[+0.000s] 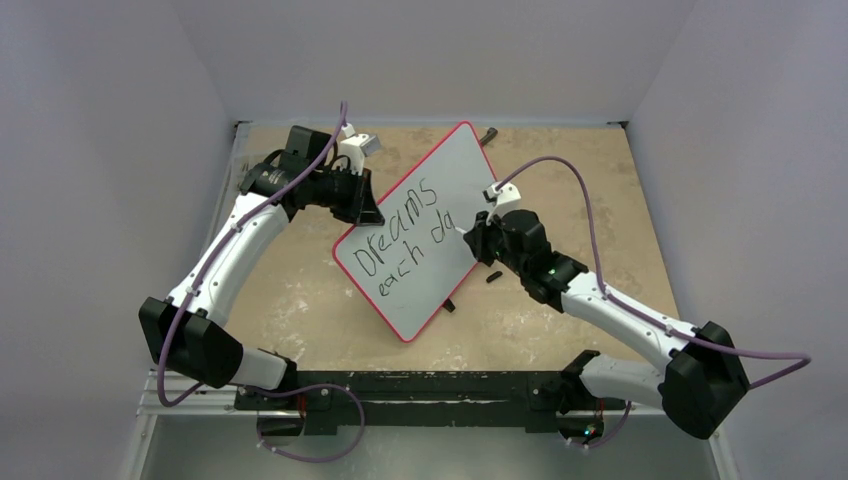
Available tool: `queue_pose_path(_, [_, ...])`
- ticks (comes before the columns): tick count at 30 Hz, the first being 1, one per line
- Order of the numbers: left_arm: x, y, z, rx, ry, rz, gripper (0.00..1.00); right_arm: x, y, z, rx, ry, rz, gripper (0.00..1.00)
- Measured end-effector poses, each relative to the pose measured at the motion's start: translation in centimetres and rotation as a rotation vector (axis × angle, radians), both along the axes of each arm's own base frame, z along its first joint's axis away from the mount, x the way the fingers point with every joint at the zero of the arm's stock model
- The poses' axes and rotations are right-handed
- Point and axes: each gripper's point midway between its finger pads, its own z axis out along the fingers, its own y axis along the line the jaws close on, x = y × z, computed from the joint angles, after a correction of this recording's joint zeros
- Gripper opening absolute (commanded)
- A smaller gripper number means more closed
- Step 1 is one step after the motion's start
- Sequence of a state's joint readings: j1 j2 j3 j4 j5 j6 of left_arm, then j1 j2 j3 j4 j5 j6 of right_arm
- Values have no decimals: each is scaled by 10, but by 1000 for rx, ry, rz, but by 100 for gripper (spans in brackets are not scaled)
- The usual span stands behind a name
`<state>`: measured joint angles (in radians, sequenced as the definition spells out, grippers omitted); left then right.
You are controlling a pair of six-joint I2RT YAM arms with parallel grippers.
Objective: Write a sentence on the whiteboard
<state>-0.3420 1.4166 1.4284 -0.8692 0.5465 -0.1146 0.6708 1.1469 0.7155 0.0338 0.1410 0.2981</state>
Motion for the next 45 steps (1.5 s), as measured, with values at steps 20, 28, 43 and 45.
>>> queue_pose_path(20, [0,0,1,-1,-2,0,0,9,-2,31,17,-55,-34,0])
queue_pose_path(28, [0,0,1,-1,-2,0,0,22,3,40,12,-76,-50,0])
queue_pose_path(43, [0,0,0,-1,-1,0,0,29,2,29,-22,-62,-64,0])
queue_pose_path(45, [0,0,0,-1,-1,0,0,29,2,29,-20,-62,-63,0])
